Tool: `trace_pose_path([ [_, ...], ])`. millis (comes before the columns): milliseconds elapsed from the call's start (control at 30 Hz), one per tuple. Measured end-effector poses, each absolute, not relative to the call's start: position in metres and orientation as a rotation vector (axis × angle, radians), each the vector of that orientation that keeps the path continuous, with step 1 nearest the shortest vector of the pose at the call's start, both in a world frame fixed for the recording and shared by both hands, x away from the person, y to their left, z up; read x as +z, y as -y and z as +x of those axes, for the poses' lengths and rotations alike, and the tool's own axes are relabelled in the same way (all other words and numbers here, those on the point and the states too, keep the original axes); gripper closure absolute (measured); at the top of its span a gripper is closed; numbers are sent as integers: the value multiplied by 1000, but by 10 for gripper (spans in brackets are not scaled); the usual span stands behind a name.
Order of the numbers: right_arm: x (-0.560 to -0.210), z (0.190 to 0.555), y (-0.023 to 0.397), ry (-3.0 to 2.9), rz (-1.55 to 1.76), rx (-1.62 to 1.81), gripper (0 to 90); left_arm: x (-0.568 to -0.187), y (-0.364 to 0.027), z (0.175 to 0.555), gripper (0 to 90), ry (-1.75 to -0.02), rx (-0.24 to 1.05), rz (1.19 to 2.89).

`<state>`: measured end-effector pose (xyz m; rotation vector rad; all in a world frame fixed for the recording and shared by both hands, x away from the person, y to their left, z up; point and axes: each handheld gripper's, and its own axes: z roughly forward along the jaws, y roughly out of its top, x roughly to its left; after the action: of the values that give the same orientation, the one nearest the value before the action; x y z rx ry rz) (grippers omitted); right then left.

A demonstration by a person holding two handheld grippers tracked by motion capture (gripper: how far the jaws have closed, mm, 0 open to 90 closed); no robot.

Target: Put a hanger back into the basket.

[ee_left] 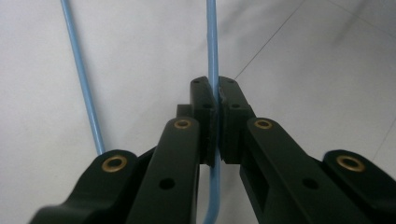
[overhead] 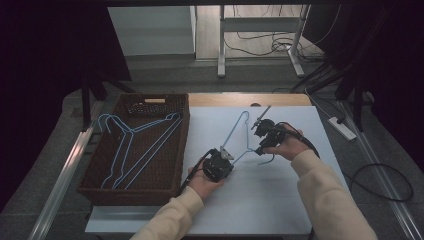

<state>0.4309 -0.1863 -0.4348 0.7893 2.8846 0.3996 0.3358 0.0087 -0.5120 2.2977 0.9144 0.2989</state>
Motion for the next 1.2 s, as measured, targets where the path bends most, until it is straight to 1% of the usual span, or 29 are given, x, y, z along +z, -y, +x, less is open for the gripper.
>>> trace_pose_path([
  [33,-434,432,190,-2866,821,469,509,-511,-9,335,868,-913,304,2295],
  [200,-424,430,217,-2780,986,826,409,-509,-12,334,868,-906,314,2279],
  [300,-419,424,238,-2681,1062,1063,373,-507,-13,333,868,-907,316,2267],
  [367,-418,419,249,-2640,1075,1150,354,-506,-14,333,868,-911,314,2256],
  [533,-421,402,268,-2543,1081,1278,322,-504,-17,333,869,-918,310,2235],
  [667,-426,388,278,-2484,1070,1310,309,-503,-17,333,868,-924,300,2219],
  [867,-435,366,283,-2413,1032,1319,270,-502,-19,333,869,-929,311,2205],
  [1200,-451,343,288,-2389,1039,1332,269,-497,-21,331,869,-930,327,2170],
])
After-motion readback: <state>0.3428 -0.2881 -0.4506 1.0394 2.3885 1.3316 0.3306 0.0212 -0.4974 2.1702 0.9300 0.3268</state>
